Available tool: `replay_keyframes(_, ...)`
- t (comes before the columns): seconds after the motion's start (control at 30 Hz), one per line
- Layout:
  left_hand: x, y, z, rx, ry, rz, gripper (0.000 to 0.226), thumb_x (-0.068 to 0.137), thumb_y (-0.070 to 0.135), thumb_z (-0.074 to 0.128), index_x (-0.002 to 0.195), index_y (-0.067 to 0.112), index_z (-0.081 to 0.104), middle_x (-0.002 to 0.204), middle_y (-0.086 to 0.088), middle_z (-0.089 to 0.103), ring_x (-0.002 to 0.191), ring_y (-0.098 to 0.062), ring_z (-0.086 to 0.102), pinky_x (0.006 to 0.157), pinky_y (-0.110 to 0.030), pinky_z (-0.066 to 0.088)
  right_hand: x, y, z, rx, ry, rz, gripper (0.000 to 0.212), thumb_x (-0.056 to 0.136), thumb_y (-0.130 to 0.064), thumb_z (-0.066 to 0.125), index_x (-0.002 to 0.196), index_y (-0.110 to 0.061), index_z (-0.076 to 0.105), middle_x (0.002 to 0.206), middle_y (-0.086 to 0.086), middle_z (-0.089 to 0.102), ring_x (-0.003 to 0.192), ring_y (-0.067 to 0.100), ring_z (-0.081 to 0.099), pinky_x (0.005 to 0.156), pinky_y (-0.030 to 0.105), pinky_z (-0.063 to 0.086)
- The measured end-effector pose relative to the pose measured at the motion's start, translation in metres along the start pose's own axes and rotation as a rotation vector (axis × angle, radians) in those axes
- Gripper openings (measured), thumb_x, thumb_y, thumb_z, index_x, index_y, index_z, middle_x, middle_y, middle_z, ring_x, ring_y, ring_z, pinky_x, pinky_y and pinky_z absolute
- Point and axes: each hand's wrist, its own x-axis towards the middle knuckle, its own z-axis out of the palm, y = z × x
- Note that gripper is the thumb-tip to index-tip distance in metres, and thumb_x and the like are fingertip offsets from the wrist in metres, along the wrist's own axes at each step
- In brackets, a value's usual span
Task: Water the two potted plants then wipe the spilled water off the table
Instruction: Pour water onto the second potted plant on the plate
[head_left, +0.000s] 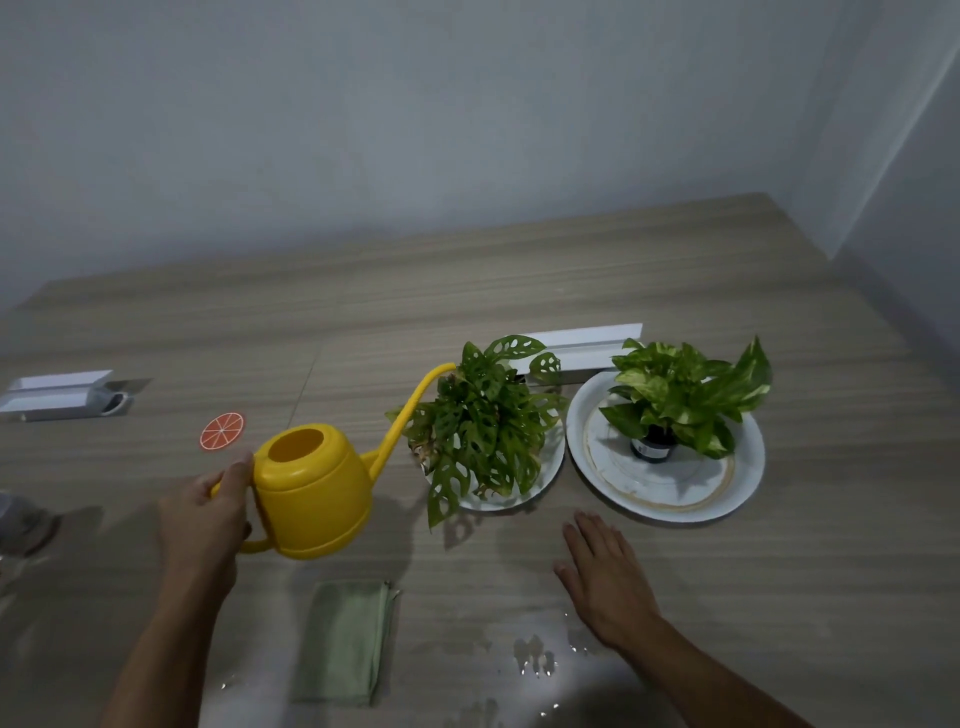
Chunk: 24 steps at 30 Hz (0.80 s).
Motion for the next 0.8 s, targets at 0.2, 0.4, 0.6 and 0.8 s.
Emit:
replay_keyframes(0.2,-0.015,0.016,0.016,-0.036,0.002,0.115,0.050,0.093,0.039,0.059,0.063,-0.001,0.058,0.057,-0.022,0.053,0.052,-0.029,0.049,0.056,-0.034,0.042,-0.025,0.019,-0.013,-0.014,0.107,-0.027,0.046,0.095,-0.035,0.057,0.131,-0.007,0.058,0.140,0.016,0.054,0.132,0.033,0.048,0.114,0.046,0.032)
replay_keyframes(0.4,-0.015,0.047,0.040,-0.117,-0.111,0.203,0.040,0.084,0.045,0.059,0.055,0.018,0.063,0.045,-0.008,0.048,0.039,-0.017,0.046,0.047,-0.029,0.041,-0.061,0.045,-0.031,-0.099,0.187,0.064,0.041,0.095,-0.035,0.054,0.124,-0.006,0.062,0.132,0.014,0.060,0.127,0.031,0.052,0.112,0.040,0.025)
replay_keyframes(0.6,-0.025,0.072,0.074,-0.151,-0.232,0.210,0.062,0.080,0.053,0.058,0.072,-0.009,0.058,0.053,-0.017,0.043,0.047,-0.026,0.041,0.055,-0.051,0.045,-0.100,0.090,-0.051,-0.131,0.137,0.249,0.051,0.100,-0.042,0.038,0.142,-0.013,0.045,0.154,0.008,0.038,0.143,0.024,0.030,0.118,0.039,0.017)
replay_keyframes(0.8,-0.041,0.093,0.098,-0.050,-0.235,0.386,0.063,0.090,0.045,0.055,0.059,-0.010,0.049,0.051,-0.027,0.048,0.045,-0.033,0.048,0.047,-0.048,0.047,-0.113,0.130,-0.064,-0.169,0.063,0.353,0.058,0.100,-0.049,0.031,0.151,-0.019,0.031,0.162,0.002,0.023,0.149,0.022,0.015,0.119,0.039,0.011)
